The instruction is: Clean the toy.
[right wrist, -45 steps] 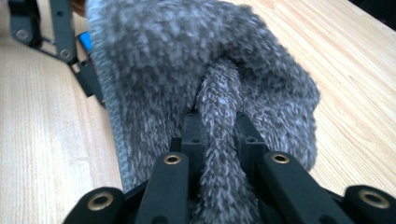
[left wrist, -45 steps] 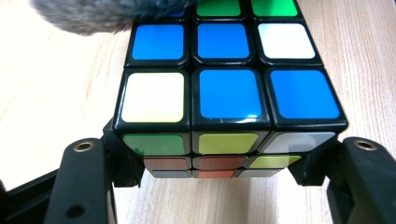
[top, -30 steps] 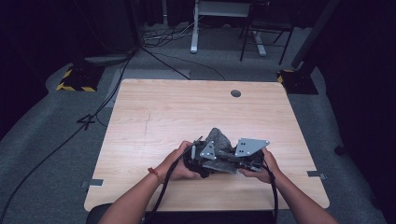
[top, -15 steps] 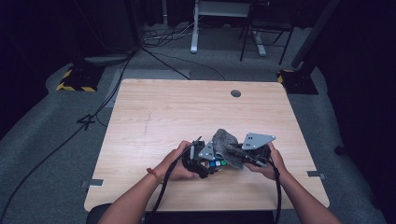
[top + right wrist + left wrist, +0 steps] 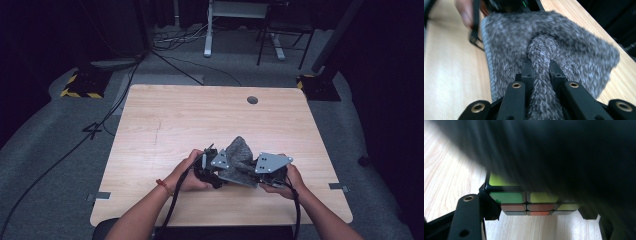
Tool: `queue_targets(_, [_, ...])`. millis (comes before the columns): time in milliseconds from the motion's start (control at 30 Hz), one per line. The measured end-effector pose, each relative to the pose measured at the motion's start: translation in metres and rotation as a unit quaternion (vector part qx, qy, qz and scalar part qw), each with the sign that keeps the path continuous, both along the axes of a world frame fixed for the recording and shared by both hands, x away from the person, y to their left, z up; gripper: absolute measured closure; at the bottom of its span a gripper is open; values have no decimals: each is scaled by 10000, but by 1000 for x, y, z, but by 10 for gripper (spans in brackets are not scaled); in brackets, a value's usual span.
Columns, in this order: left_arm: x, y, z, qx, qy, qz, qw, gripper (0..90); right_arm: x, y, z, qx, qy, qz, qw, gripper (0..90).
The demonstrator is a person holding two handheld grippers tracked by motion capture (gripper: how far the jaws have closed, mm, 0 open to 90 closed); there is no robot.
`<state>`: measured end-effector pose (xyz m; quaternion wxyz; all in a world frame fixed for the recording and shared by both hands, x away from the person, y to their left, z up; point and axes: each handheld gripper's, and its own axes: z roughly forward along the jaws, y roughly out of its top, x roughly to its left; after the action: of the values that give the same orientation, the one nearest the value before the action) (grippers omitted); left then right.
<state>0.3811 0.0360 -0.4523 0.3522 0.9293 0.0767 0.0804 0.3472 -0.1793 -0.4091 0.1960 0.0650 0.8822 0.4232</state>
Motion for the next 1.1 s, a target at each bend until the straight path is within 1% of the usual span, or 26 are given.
queue_targets(67, [-2, -4, -1, 43, -29, -49, 10000, 341, -2, 7, 0, 10, -9, 97, 10000, 785])
queue_targets(167, [-1, -4, -3, 61, -11, -6, 10000, 341, -1, 14, -2, -58, -56, 125, 9999, 785])
queue_targets(267, [0, -2, -2, 101, -37, 23, 9999, 341, 6, 11, -4, 19, 53, -22, 10000, 785])
queue_targets(367, [-1, -2, -2, 132, -45, -5, 9999, 341, 14, 2, -6, 54, 148, -207, 9997, 785])
queue_targets(433, [-1, -1, -2, 85, -29, -36, 10000, 341, 19, -6, -8, 94, 220, -345, 9991, 785])
queue_targets(533, [-2, 1, 0, 56, -51, -38, 10000, 341, 24, -19, -15, -1, 284, -574, 9979, 785])
queue_targets(600, [-3, 3, 1, 25, -49, -6, 10000, 341, 27, -29, -23, -28, 481, -656, 9967, 785])
queue_targets(633, [-3, 3, 2, 8, -75, -18, 10000, 341, 29, -32, -27, -77, 540, -713, 9960, 785])
queue_targets(667, [-3, 5, 3, -59, -58, 7, 10000, 341, 30, -35, -32, -113, 605, -749, 9953, 786])
queue_targets(700, [-3, 6, 4, -132, -43, 27, 9999, 341, 31, -36, -36, -137, 724, -758, 9944, 786])
queue_targets(767, [-2, 8, 7, -204, -49, 31, 9998, 341, 33, -35, -42, -179, 816, -730, 9938, 785])
queue_targets(800, [-3, 9, 7, -203, -82, 37, 9998, 341, 33, -34, -42, -118, 857, -686, 9939, 785])
queue_targets(833, [-3, 10, 7, -195, -64, 70, 9998, 341, 33, -33, -41, 8, 918, -645, 9937, 785])
queue_targets(900, [-3, 10, 6, -215, -42, 37, 9998, 341, 31, -31, -38, 94, 872, -560, 9946, 786])
queue_targets(933, [-2, 10, 5, -207, -32, 51, 9998, 340, 30, -31, -36, 173, 887, -494, 9947, 785])
queue_targets(1000, [-2, 9, 3, -180, 28, 61, 9998, 340, 27, -31, -35, 277, 906, -400, 9947, 786])
queue_targets(1067, [-2, 7, 1, -168, 27, 51, 9998, 340, 25, -30, -34, 424, 927, -290, 9944, 785])
queue_targets(1100, [-2, 6, 0, -160, 43, 18, 9999, 339, 25, -30, -33, 451, 933, -273, 9942, 786])
